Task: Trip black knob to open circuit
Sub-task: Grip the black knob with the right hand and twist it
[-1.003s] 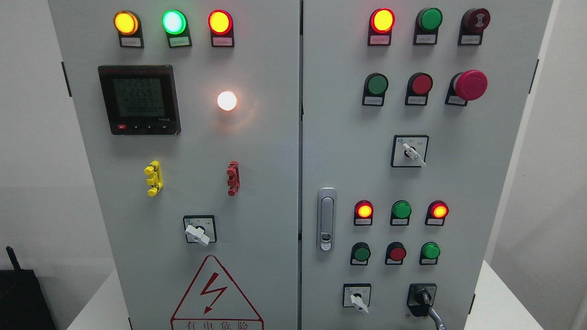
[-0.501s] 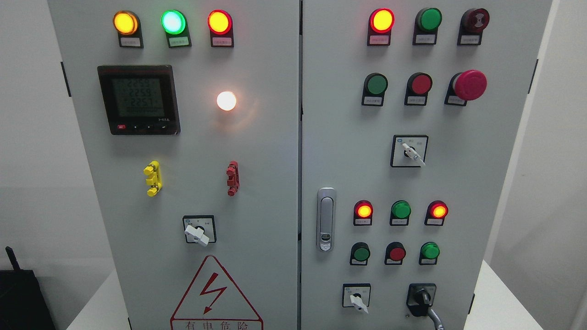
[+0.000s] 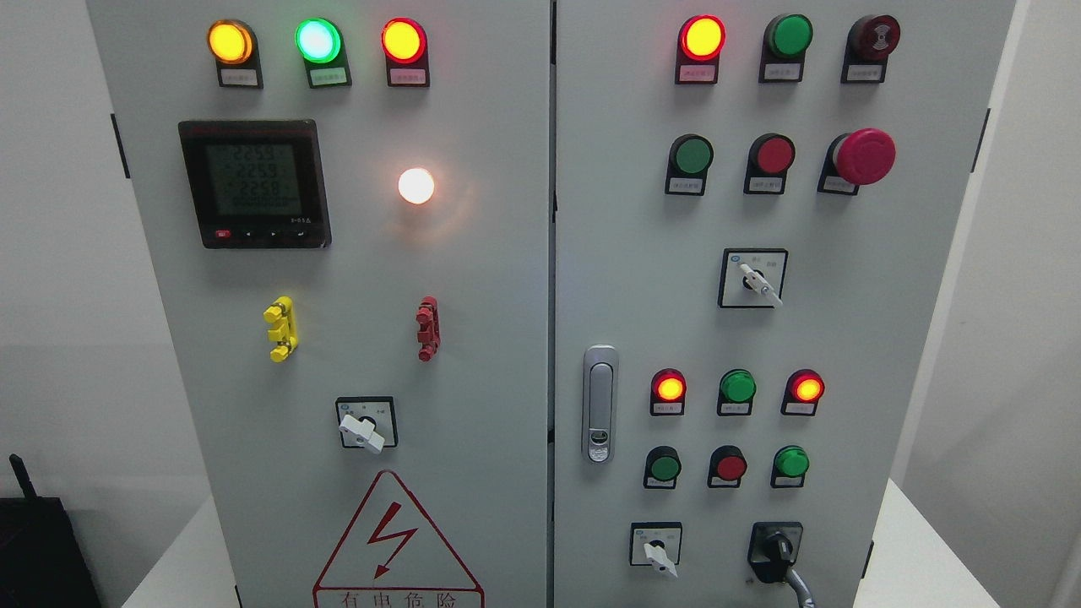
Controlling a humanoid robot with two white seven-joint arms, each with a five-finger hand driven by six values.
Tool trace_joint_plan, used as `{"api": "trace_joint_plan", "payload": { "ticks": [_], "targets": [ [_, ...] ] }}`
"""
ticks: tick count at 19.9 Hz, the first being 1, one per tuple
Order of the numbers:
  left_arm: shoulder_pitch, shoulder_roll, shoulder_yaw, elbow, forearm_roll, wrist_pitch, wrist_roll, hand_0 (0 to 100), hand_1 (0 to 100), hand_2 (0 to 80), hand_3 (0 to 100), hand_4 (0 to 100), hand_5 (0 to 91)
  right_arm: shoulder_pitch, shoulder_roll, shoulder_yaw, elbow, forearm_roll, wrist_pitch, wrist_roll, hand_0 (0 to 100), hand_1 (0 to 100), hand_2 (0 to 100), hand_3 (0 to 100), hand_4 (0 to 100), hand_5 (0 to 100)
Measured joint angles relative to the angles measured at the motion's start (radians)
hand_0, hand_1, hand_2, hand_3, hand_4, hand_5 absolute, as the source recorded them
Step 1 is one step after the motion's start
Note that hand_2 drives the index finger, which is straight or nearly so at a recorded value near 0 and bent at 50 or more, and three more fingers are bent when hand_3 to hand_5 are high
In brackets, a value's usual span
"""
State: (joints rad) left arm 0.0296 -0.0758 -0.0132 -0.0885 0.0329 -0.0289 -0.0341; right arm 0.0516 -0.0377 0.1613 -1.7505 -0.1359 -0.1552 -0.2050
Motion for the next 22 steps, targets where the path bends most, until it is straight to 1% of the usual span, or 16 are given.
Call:
{"api": "trace_joint_plan", "payload": {
  "ticks": [13, 16, 22],
  "targets": [
    [0.000, 0.000, 0.000, 0.000, 0.000, 0.000, 0.000, 12, 39, 0.0, 0, 0, 0.0, 0.000, 0.006, 0.008, 0.000, 0.000, 0.000, -0.003, 82, 81, 0, 100, 100, 94],
    [0.000, 0.000, 0.000, 0.000, 0.000, 0.000, 0.000, 12, 39, 0.0, 0, 0, 0.0, 0.000, 0.018, 0.010, 0.000, 0.000, 0.000, -0.004, 82, 81, 0, 100, 100, 94],
    [0.000, 0.000, 0.000, 0.000, 0.000, 0.000, 0.000, 12, 39, 0.0, 0, 0, 0.0, 0.000, 0.020, 0.012, 0.000, 0.000, 0.001, -0.005, 82, 81, 0, 100, 100, 94]
  ]
}}
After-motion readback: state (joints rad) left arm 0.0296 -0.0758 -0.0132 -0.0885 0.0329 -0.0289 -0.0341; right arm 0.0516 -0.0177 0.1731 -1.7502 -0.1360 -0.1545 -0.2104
